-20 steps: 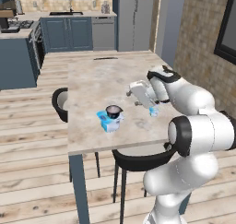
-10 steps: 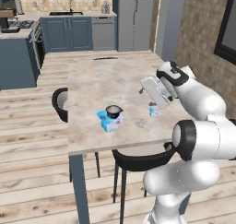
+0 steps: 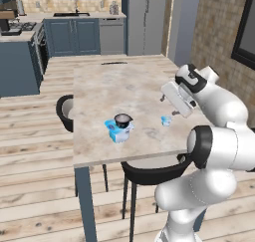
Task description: Stack the yogurt containers by placing the smaller containers on top of the larger containers.
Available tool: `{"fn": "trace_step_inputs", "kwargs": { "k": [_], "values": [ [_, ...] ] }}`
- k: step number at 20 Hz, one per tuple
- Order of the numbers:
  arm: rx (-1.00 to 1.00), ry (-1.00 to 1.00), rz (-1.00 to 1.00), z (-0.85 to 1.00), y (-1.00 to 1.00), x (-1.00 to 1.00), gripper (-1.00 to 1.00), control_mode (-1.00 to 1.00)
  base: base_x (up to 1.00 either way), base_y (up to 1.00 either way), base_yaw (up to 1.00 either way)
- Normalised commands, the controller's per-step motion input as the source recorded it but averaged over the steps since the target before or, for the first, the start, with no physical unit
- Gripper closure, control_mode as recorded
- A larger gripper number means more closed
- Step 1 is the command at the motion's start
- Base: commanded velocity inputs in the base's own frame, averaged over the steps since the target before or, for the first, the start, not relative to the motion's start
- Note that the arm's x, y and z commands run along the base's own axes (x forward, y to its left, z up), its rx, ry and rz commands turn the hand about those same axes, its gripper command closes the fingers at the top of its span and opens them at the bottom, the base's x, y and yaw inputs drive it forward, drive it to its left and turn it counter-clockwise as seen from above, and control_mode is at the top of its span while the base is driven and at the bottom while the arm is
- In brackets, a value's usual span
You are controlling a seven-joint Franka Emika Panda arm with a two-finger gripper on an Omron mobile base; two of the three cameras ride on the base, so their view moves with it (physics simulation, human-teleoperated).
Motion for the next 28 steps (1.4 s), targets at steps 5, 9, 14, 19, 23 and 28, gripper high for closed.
{"fn": "trace_step_inputs", "kwargs": {
  "k": [5,9,14,19,23,28],
  "values": [
    [-0.01,0.01,0.0,-0.3,-0.53,0.0,-1.0,-1.0,0.0,0.0,0.0],
    [0.0,0.0,0.0,-0.41,-0.5,0.0,-1.0,-1.0,0.0,0.0,0.0],
    [0.0,-0.01,0.02,-0.43,-0.35,0.0,-1.0,-1.0,0.0,0.0,0.0],
    [0.0,-0.03,0.05,-0.37,-0.12,0.02,-1.0,-1.0,0.0,0.0,0.0],
    [0.0,-0.09,0.08,-0.39,0.0,0.16,-1.0,-1.0,0.0,0.0,0.0],
    [0.0,-0.12,0.09,-0.33,-0.04,0.23,-1.0,-1.0,0.0,0.0,0.0]
  ]
}}
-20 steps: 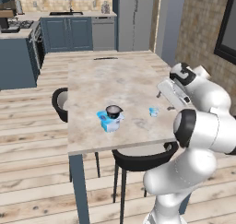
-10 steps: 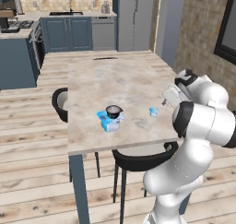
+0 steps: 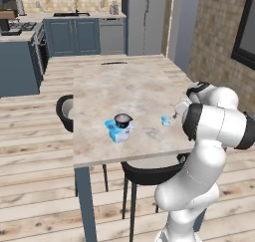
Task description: Stack the yogurt containers by placing the smaller containers on top of the larger containers.
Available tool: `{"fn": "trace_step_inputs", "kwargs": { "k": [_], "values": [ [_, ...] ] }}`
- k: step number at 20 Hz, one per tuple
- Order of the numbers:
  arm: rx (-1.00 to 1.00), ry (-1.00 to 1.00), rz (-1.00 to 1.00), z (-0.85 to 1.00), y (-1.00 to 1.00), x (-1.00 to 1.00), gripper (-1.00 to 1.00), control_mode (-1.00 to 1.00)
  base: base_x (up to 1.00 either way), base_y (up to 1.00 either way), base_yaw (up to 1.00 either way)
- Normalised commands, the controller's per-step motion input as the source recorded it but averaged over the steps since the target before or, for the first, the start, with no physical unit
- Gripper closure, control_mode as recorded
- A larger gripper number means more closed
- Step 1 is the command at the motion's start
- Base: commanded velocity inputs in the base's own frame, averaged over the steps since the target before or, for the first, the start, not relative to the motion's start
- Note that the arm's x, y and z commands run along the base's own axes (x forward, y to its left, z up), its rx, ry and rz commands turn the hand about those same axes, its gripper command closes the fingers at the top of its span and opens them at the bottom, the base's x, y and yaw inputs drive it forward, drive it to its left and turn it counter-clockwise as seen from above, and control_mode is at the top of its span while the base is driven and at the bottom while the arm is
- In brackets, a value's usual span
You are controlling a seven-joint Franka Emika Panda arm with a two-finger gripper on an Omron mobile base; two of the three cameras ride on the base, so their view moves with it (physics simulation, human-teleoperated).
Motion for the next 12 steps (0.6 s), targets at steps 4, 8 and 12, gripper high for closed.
{"fn": "trace_step_inputs", "kwargs": {
  "k": [4,8,12],
  "values": [
    [0.0,-0.1,0.1,-0.27,-0.09,0.28,-1.0,-1.0,0.0,0.0,0.0],
    [0.0,-0.07,0.11,-0.12,-0.17,0.26,-1.0,-1.0,0.0,0.0,0.0],
    [0.0,-0.09,0.11,-0.08,-0.15,0.25,-1.0,-1.0,0.0,0.0,0.0]
  ]
}}
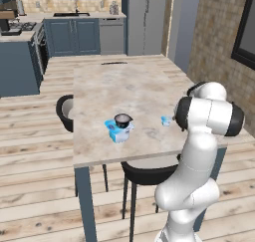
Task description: Stack the yogurt containers by placing the smaller containers on top of the larger containers.
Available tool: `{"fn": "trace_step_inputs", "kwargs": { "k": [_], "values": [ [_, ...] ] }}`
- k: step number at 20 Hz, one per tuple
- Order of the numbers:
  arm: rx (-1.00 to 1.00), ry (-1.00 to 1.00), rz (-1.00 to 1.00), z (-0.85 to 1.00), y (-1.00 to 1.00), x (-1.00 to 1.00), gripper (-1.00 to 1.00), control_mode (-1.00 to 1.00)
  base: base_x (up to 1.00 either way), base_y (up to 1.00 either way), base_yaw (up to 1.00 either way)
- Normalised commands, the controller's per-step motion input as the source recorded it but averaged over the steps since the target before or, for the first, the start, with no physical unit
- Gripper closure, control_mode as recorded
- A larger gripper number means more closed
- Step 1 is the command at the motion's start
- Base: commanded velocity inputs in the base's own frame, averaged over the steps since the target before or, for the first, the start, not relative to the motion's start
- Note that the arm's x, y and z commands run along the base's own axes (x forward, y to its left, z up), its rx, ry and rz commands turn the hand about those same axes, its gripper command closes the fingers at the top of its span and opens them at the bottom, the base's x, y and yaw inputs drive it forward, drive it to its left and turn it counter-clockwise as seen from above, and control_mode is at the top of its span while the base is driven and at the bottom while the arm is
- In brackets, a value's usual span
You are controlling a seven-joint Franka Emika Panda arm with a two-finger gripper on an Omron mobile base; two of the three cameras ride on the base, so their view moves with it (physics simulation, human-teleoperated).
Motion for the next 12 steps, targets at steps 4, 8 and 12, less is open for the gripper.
{"fn": "trace_step_inputs", "kwargs": {
  "k": [4,8,12],
  "values": [
    [0.0,-0.09,0.09,-0.07,-0.07,0.27,-1.0,-1.0,0.0,0.0,0.0],
    [0.0,-0.08,0.06,-0.09,0.0,0.25,-1.0,-1.0,0.0,0.0,0.0],
    [0.0,-0.03,0.04,-0.11,0.0,0.29,-1.0,-1.0,0.0,0.0,0.0]
  ]
}}
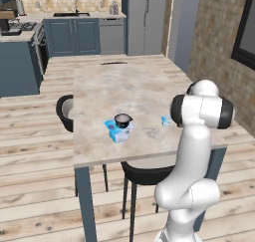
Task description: Stack the yogurt containers by placing the smaller containers on top of the larger containers.
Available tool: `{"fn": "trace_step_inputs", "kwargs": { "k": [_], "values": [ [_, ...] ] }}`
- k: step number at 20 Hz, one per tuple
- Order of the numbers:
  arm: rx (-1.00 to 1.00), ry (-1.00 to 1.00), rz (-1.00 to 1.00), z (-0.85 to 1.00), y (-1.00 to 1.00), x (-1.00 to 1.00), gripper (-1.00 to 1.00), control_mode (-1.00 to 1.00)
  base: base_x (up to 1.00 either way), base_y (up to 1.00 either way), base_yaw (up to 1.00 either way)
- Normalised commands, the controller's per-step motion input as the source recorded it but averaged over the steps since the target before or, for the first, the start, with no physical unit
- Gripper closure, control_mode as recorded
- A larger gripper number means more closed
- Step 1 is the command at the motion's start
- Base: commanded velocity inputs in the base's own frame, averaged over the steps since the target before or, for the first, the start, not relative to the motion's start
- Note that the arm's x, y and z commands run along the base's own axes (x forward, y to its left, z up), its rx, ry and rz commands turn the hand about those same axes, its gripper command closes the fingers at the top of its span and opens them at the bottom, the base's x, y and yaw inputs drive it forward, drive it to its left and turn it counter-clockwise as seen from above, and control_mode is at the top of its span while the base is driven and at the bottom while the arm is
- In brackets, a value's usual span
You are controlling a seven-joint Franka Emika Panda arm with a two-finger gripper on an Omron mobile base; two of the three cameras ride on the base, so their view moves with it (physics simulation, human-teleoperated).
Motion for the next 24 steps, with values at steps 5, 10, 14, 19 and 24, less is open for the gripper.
{"fn": "trace_step_inputs", "kwargs": {
  "k": [5,10,14,19,24],
  "values": [
    [0.0,0.0,0.02,-0.05,0.0,0.3,-1.0,-1.0,0.0,0.0,0.0],
    [0.0,0.0,0.01,-0.01,0.0,0.28,-1.0,-1.0,0.0,0.0,0.0],
    [0.0,0.0,0.0,-0.02,0.0,0.22,-1.0,-1.0,0.0,0.0,0.0],
    [0.0,0.05,0.0,-0.06,0.0,0.24,-1.0,-1.0,0.0,0.0,0.0],
    [0.0,0.08,0.0,-0.08,0.0,0.22,-1.0,-1.0,0.0,0.0,0.0]
  ]
}}
